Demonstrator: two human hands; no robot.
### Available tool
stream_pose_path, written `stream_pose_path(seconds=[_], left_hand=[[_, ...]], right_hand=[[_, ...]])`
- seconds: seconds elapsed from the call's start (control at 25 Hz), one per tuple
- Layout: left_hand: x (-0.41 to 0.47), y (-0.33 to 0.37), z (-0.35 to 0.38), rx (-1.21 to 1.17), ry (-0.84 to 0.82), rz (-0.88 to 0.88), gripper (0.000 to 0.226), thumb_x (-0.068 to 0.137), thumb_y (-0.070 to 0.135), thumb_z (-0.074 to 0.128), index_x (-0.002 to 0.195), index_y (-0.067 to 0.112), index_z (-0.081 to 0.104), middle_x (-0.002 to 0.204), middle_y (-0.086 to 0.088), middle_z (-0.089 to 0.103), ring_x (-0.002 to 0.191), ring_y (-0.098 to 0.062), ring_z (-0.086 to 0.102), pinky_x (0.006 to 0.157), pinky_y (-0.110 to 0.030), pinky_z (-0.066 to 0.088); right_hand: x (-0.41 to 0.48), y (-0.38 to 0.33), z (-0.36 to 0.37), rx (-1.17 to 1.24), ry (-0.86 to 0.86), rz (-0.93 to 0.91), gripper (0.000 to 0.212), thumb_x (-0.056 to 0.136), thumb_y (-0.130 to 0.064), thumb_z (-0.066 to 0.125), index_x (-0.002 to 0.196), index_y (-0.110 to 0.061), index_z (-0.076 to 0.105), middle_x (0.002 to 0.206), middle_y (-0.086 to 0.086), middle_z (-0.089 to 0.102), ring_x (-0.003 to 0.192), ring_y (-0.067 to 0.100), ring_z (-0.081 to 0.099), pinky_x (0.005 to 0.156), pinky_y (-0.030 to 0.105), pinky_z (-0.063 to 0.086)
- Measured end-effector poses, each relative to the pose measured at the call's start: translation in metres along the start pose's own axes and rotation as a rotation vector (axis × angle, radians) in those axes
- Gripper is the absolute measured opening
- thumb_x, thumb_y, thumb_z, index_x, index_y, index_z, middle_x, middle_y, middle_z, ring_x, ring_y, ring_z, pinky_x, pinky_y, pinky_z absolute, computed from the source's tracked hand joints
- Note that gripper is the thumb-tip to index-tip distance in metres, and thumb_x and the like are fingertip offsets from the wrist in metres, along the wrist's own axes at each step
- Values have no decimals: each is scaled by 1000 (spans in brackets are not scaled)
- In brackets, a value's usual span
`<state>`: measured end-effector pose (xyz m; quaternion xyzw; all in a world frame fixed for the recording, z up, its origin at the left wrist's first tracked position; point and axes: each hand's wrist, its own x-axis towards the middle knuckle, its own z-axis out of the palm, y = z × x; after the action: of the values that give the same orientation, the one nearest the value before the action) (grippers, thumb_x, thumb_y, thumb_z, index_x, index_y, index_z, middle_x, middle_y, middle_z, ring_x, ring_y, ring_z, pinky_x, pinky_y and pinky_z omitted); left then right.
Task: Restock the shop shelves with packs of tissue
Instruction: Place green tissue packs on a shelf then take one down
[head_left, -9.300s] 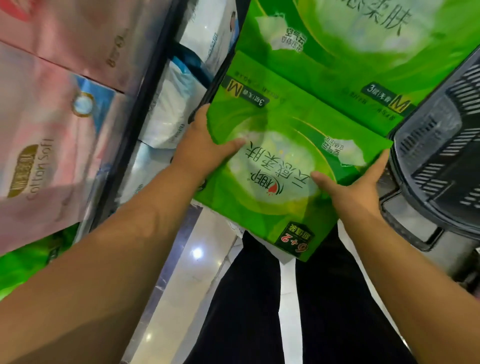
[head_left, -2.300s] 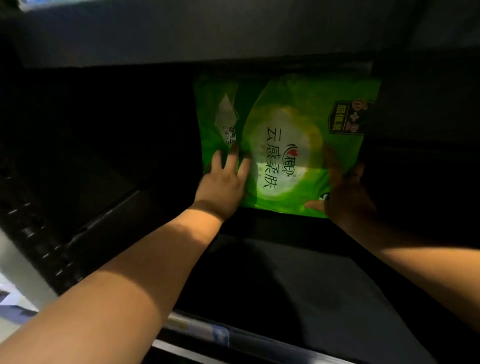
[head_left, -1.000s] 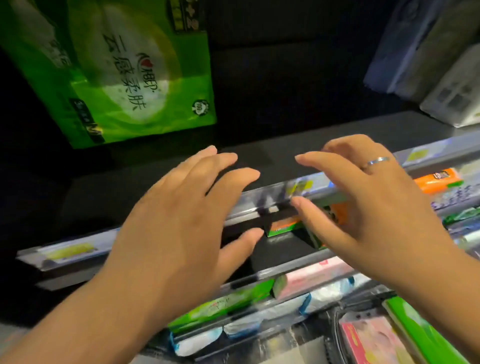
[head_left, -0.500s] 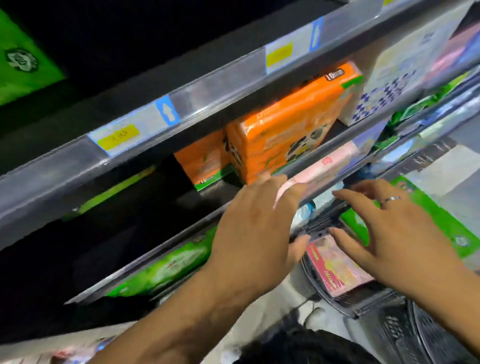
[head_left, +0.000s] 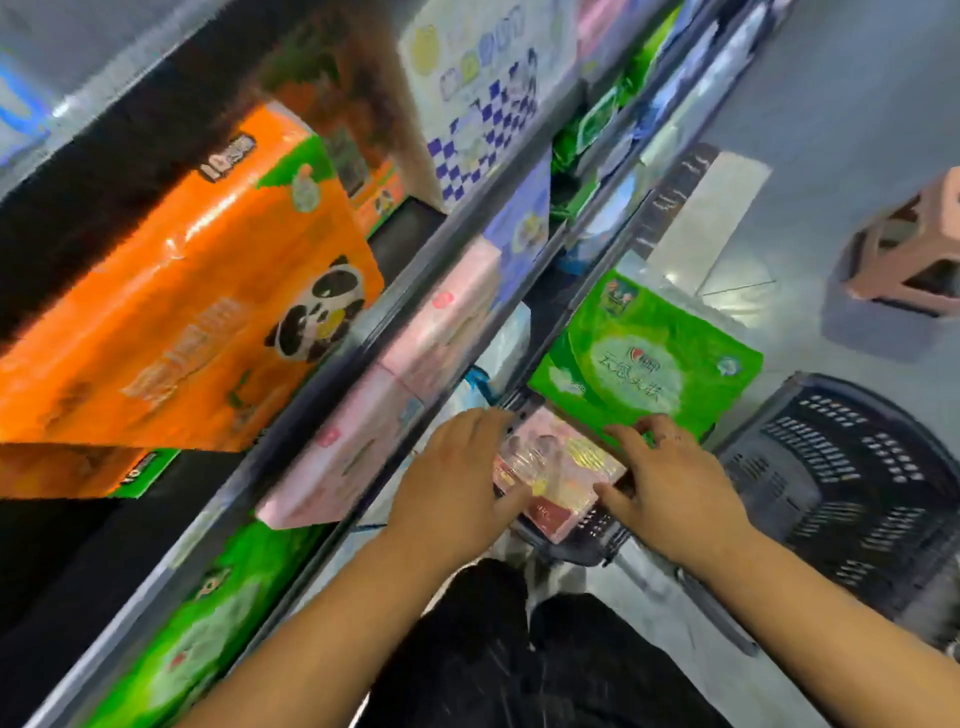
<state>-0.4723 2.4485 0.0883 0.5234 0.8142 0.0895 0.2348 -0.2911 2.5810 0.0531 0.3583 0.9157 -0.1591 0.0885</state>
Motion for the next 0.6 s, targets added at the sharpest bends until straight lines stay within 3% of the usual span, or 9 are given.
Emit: stream_pose_path(seconds=[0.24,0.36,0.52,0.6], left_hand=[[113,-10,47,-83,-171,57,72,83,40,67,144,19,35,142,-6,42,131,-24,39,107,-35,34],[183,-20,82,-84,-235,89,76,78,42,70,142,18,37,139,-10,45,131,-28,39,107,-43,36],[263,-22,134,-64,-193,101,84,74,38,77,141,7,37,134,-18,47,128,-34,39,106,-42,32],[300,-25,159,-85,-148,56,91,73,38,79,144,7,31,140,-17,41,132,-31,34,108,-39,26]], right_hand=[[29,44,43,140,-97,367,64,86,-49,61,142,-23,43,131,13,46,118,35,48,86,41,48],[54,63,65,262,-104,539,69,87,-45,62,145,-16,37,133,17,43,120,38,45,94,43,43],[84,107,117,435,-85,721,91,83,-45,69,151,-11,18,141,18,30,126,40,41,99,45,42],[102,134,148,564,3,790,106,78,-43,76,153,-10,8,146,20,21,129,40,38,104,41,37]])
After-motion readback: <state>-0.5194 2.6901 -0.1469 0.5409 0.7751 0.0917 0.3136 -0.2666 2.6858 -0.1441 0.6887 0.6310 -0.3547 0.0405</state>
